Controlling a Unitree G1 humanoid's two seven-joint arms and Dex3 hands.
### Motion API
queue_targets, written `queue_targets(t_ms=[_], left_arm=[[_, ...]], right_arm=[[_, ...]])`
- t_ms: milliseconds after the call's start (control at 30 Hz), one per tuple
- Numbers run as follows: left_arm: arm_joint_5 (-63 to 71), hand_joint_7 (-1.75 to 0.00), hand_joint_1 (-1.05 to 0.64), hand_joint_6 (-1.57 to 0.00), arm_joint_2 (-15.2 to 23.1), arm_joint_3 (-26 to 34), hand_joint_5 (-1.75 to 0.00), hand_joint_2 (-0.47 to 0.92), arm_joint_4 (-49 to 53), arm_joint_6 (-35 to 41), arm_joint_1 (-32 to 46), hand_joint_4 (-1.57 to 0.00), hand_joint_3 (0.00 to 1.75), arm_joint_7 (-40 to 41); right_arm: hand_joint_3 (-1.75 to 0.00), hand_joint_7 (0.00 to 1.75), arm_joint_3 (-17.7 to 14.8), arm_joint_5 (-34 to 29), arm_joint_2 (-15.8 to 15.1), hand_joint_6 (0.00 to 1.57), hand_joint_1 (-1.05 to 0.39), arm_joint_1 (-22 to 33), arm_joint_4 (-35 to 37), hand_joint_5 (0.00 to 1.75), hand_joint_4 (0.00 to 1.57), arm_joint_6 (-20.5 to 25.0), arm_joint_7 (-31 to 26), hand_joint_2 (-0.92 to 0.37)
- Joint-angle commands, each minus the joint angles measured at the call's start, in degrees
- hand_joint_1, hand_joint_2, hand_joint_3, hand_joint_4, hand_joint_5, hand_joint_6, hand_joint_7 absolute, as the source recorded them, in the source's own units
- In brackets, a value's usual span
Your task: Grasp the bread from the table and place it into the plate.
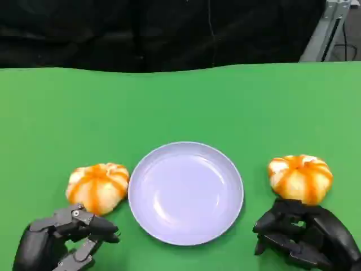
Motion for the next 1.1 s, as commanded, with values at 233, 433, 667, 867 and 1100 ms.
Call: queue_targets(t_ms=[233, 433, 667, 867, 1100], left_arm=[[-0.2, -0.69, 0.03, -1.08, 0.9, 0.4, -1.1, 0.92, 0.1, -0.4, -0.3, -0.85, 0.46, -0.1], [-0.7, -0.69, 0.04, -1.08, 0.7, 0.3, -1.1, 0.92, -0.4, 0.0, -0.1, -0.85, 0.46, -0.4], [-0.5, -0.69, 0.03, -1.08, 0.5, 0.5, -1.1, 0.92, -0.3, 0.1, -0.2, -0.85, 0.46, 0.3], [-0.1, -0.53, 0.0, -1.04, 0.4, 1.1, -0.98, 0.92, 0.8, -1.3, -0.9, -0.77, 0.38, 0.6], [3.7, -0.03, -0.16, -1.0, 0.8, 2.4, -0.5, 0.92, 1.7, -3.6, -2.1, -0.81, 0.24, 3.8]], right_arm=[[-0.27, 0.88, -1.6, 1.5, -0.4, 0.82, -0.1, -1.5, 1.9, 1.35, 0.7, -1.1, 0.9, -0.91], [-0.27, 0.87, -1.9, 1.3, -0.3, 0.82, -0.1, -1.6, 2.3, 1.35, 0.69, -1.8, 1.2, -0.92], [-0.27, 0.85, -2.0, 1.1, -0.3, 0.82, -0.09, -1.5, 2.4, 1.34, 0.68, -2.0, 1.4, -0.92], [-0.28, 0.84, -2.1, 1.4, -0.3, 0.83, -0.09, -1.8, 2.6, 1.34, 0.69, -1.5, 1.5, -0.92], [-0.27, 0.85, -2.1, 1.4, -0.2, 0.83, -0.1, -2.2, 3.3, 1.35, 0.69, -1.7, 1.7, -0.91]])
